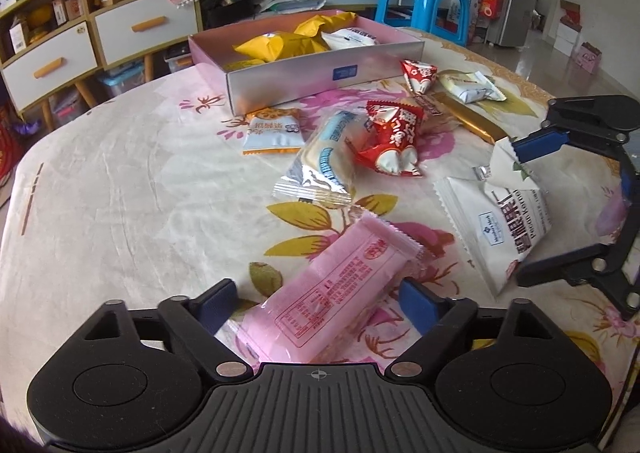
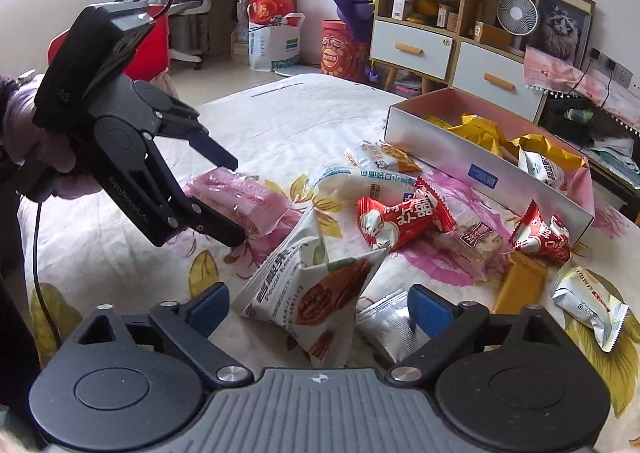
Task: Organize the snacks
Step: 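Grasp the pink bar with the left tool while the right tool grasps the white bag, then carry the pink bar and white bag into the pink box and open both tools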
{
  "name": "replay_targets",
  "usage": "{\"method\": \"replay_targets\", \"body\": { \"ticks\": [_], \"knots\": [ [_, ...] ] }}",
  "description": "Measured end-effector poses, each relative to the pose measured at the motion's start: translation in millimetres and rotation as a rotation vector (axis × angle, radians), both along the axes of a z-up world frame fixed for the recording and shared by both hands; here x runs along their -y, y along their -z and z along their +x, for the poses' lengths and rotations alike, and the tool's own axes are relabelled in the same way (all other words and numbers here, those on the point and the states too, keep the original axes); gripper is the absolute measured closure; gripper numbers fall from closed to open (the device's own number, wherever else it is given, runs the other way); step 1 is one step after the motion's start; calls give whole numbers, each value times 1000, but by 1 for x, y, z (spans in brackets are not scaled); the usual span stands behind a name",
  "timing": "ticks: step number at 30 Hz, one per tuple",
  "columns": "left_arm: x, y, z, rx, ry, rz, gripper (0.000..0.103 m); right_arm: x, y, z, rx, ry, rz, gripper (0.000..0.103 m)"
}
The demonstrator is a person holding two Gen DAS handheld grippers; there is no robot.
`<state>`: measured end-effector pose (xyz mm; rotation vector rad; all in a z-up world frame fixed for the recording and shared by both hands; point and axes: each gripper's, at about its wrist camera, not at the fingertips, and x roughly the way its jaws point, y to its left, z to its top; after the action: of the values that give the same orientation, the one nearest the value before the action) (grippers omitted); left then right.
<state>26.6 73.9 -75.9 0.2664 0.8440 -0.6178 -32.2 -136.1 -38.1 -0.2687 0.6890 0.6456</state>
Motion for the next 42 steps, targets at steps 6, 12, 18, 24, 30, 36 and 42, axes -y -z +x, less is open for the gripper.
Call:
{"method": "replay_targets", "body": {
  "ticks": [6,12,18,24,30,36,42],
  "knots": [
    [5,-6,-1,0,11,-2,66,-2,1,6,-25,-5,3,44],
    [8,-10,-1,-7,5,-14,74,-5,-3,13,-53,-6,32,63],
    [4,-21,-2,4,-14,-44,74,-3,-13,22,-56,23,59,67],
    [-3,-36,6,11,-80,-80,74,4,-25,30,-52,61,107,67],
    [2,-53,19,23,-160,-90,74,11,-38,43,-35,147,139,67],
    [15,-64,42,37,-205,-124,74,21,-57,70,2,230,200,67],
    [26,-73,70,45,-265,-175,74,39,-61,103,4,349,242,67]
  ]
}}
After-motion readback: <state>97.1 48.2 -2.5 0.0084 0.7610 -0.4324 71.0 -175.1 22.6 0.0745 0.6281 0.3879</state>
